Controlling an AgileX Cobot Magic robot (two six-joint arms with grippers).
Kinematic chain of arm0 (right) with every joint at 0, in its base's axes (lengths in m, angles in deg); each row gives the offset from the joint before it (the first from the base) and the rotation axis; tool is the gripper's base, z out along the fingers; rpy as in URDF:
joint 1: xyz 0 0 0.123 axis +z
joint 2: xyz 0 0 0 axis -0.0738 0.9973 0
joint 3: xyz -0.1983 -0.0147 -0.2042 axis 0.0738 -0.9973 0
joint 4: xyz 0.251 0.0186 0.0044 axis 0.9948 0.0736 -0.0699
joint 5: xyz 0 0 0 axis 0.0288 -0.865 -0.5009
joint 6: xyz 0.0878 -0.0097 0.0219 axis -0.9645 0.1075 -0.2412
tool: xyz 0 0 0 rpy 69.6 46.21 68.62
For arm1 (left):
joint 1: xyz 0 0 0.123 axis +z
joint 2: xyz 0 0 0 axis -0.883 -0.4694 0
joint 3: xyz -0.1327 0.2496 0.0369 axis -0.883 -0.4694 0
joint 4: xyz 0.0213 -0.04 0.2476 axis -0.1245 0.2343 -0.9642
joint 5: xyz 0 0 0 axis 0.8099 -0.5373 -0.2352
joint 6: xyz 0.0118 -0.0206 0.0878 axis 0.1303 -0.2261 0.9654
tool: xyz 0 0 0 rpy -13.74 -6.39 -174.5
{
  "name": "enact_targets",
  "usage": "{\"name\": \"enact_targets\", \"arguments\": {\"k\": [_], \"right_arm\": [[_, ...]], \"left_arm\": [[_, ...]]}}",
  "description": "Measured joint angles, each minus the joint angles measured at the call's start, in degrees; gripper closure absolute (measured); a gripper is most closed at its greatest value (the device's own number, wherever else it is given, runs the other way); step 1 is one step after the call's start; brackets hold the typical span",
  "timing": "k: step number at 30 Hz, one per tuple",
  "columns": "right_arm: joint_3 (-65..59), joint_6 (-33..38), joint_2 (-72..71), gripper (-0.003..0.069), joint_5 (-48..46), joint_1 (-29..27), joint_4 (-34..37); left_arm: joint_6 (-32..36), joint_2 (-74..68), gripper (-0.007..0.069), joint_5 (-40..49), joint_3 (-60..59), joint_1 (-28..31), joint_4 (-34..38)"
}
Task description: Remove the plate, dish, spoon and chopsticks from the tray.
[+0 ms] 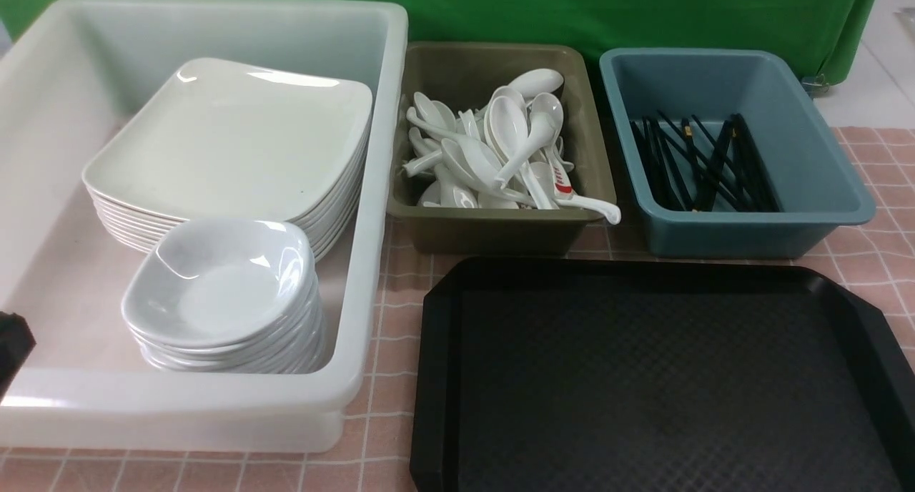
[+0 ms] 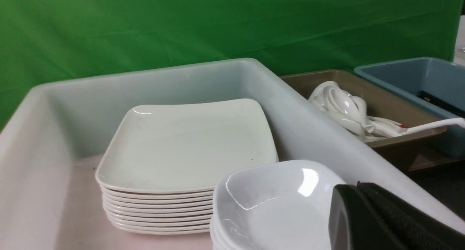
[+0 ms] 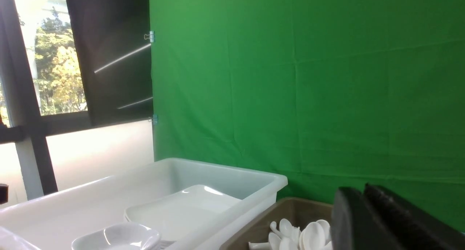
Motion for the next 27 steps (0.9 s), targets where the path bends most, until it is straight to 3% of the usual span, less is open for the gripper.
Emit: {"name": "enact_targets", "arguments": {"k": [10,16,27], "right_arm": [[0.0,0.0,0.0,0.0528,-0.14,0.0,0.0],[0.0,0.0,0.0,0.0519,-0.19,0.0,0.0],[-0.04,0.0,0.0,0.0496,-0.19,0.0,0.0]], "left_arm": [[-1.07,8.84,0.0625,-8.17,-15.28,11.54,-1.66],[-1.13,9.45,0.0624,-1.49,-15.8,11.77,-3.21],[-1.13,9.45,0.0624,-0.99,-15.8,11.77,-3.43]]}}
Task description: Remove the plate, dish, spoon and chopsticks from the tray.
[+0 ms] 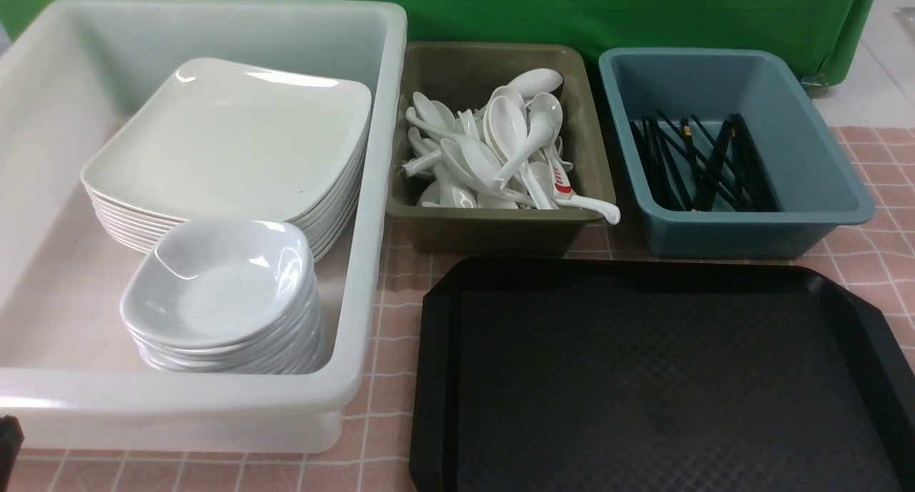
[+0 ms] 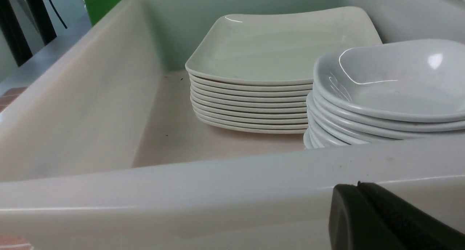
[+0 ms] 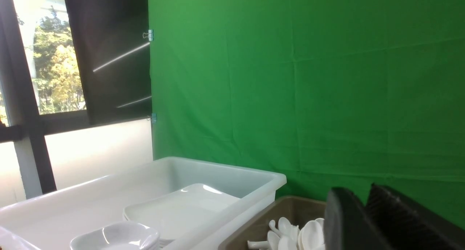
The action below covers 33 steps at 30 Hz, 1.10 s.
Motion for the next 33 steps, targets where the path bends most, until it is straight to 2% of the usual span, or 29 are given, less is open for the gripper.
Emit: {"name": "enact_targets", "arguments": {"k": [21,24,27,33], "right_arm": [[0.0,0.75,0.0,0.0447,-0.11,0.0,1.53],[0.0,10.89,0.0,0.0437,-1.77,0.0,13.26],[-0.08,18.33,0.0,0.0431,-3.31,0.0,20.31],[-1.31,23.52,-0.14,0.0421,-4.09,-0.09,23.41]], "left_arm": [[0.0,0.0,0.0624,0.0,0.0,0.0,-0.9],[0.0,0.0,0.0624,0.0,0.0,0.0,-1.2],[0.0,0.0,0.0624,0.0,0.0,0.0,-1.21],[0.0,0.0,0.0624,0.0,0.0,0.0,-1.21]]}}
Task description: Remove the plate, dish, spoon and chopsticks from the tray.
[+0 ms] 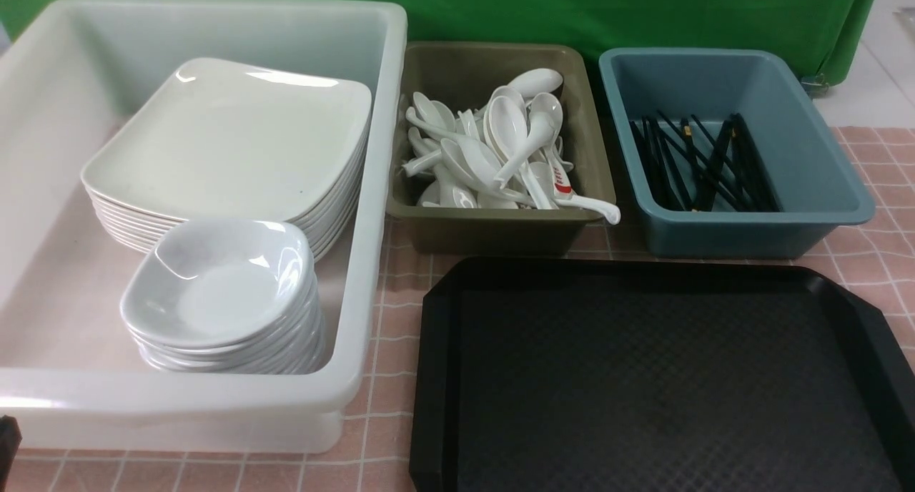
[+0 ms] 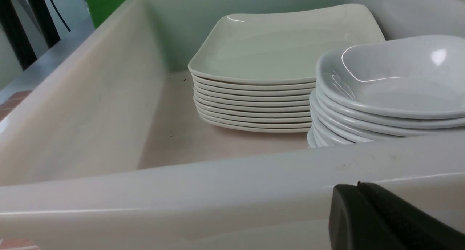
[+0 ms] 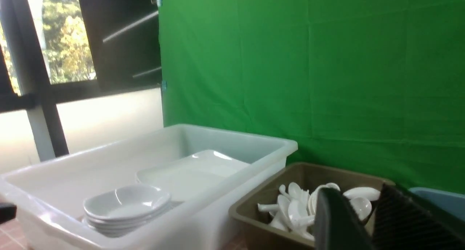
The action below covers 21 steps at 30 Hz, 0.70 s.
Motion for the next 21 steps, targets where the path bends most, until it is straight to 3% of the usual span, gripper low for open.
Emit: {"name": "enact_targets", "arguments": {"k": [2,6,10,11,14,21], "right_arm": [[-0.95,1.0,-0.61,0.0421,-0.15,-0.61,0.0],[-5.18,2.45,-2.33,0.042,-0.35,-9.02,0.0],[-14.4,2.45,-4.13,0.042,-4.36,-23.75,0.0],[-14.88,2.45,-4.28,0.042,-4.54,-23.75,0.0],[-21.33,2.39,-8.52,0.0419,-10.26,-32.41,0.0],[-21.02,2.19,-9.09,0.0419,-12.69,-35.5,0.0]], "left_arm": [[0.0,0.0,0.0624,0.0,0.0,0.0,0.0],[0.0,0.0,0.0624,0.0,0.0,0.0,0.0],[0.0,0.0,0.0624,0.0,0.0,0.0,0.0],[0.0,0.0,0.0624,0.0,0.0,0.0,0.0],[0.0,-0.02,0.0624,0.0,0.0,0.0,0.0],[0.0,0.05,0.0622,0.3,0.0,0.0,-0.05]]}}
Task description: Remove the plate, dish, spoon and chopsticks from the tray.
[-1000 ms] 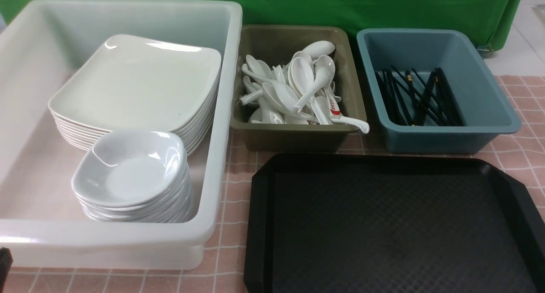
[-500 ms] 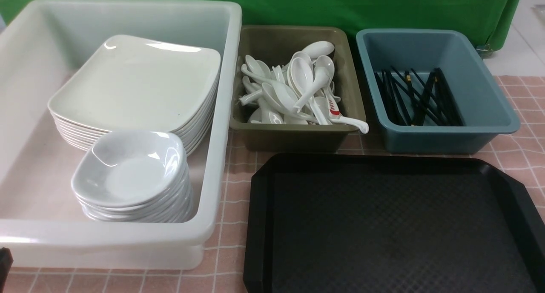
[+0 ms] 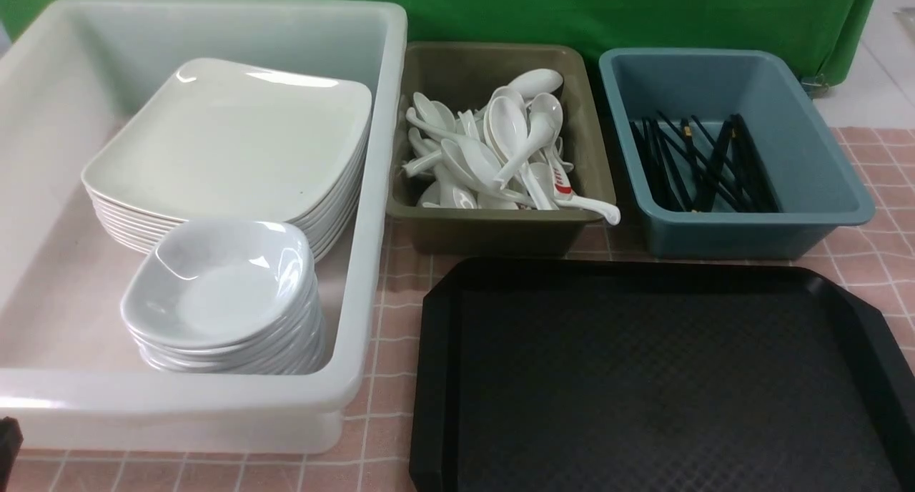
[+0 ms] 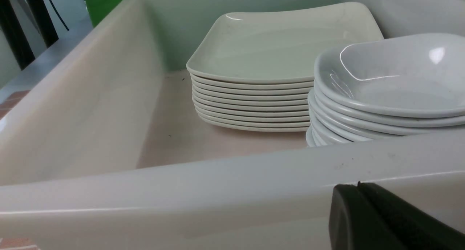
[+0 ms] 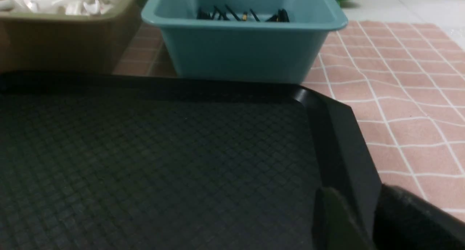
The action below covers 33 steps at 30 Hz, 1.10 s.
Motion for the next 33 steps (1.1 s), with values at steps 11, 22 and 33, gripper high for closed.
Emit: {"name": "enact_targets", "arguments": {"k": [11,22,33], "right_arm": [[0.0,-0.01,0.0,0.0419,0.0,0.79,0.0],[0.0,-0.01,0.0,0.0419,0.0,0.79,0.0],[0.0,-0.06,0.0,0.0419,0.0,0.79,0.0]], "left_arm": [[0.0,0.0,0.062,0.16,0.0,0.0,0.0],[0.11,0.0,0.062,0.16,0.0,0.0,0.0],[0.11,0.0,0.062,0.16,0.0,0.0,0.0]]}}
